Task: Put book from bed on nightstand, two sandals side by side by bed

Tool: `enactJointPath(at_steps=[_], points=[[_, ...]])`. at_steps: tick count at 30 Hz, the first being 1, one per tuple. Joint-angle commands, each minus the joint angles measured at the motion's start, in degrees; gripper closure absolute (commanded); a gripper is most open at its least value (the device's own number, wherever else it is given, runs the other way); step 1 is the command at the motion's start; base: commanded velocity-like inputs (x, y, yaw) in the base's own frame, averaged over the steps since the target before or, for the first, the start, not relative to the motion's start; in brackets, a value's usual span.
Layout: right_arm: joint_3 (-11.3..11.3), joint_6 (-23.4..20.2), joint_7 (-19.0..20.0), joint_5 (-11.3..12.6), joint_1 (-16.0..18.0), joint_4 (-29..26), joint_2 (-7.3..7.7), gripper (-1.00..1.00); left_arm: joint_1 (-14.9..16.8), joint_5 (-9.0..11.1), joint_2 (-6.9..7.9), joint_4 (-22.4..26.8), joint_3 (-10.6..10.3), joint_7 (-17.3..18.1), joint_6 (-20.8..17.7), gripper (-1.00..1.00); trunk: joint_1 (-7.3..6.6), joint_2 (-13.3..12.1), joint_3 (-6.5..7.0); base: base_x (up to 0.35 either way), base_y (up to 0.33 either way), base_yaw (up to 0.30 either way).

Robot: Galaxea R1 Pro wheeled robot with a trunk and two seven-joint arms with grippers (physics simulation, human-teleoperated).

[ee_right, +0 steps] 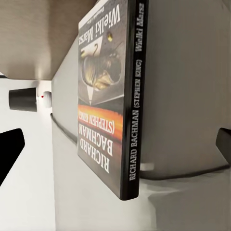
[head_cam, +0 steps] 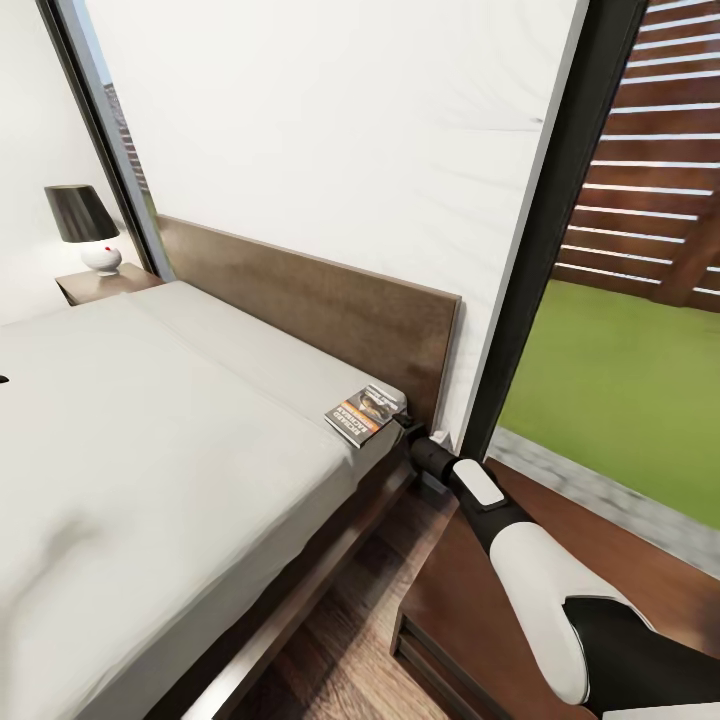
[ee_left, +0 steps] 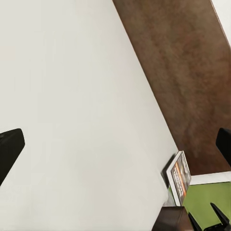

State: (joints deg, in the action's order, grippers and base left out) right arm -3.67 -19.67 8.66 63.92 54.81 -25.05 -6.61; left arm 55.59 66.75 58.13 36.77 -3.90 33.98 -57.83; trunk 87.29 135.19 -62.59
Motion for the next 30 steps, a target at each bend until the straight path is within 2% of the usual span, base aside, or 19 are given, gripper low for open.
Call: enactJointPath(at_steps=[1, 30], points=[[-0.38, -0.36, 0.07, 0.15, 0.03, 0.00, -0.05, -1.00, 0.13, -0.14, 0.06, -0.12, -0.32, 0.50, 0.00, -1.00, -0.01, 0.02, -0.05, 0.000, 0.000, 0.000], [-0.37, -0.37, 0.10, 0.16, 0.03, 0.00, -0.07, -1.00, 0.13, -0.18, 0.05, -0.21, -0.41, 0.49, 0.04, -1.00, -0.01, 0.02, -0.05, 0.000, 0.000, 0.000]])
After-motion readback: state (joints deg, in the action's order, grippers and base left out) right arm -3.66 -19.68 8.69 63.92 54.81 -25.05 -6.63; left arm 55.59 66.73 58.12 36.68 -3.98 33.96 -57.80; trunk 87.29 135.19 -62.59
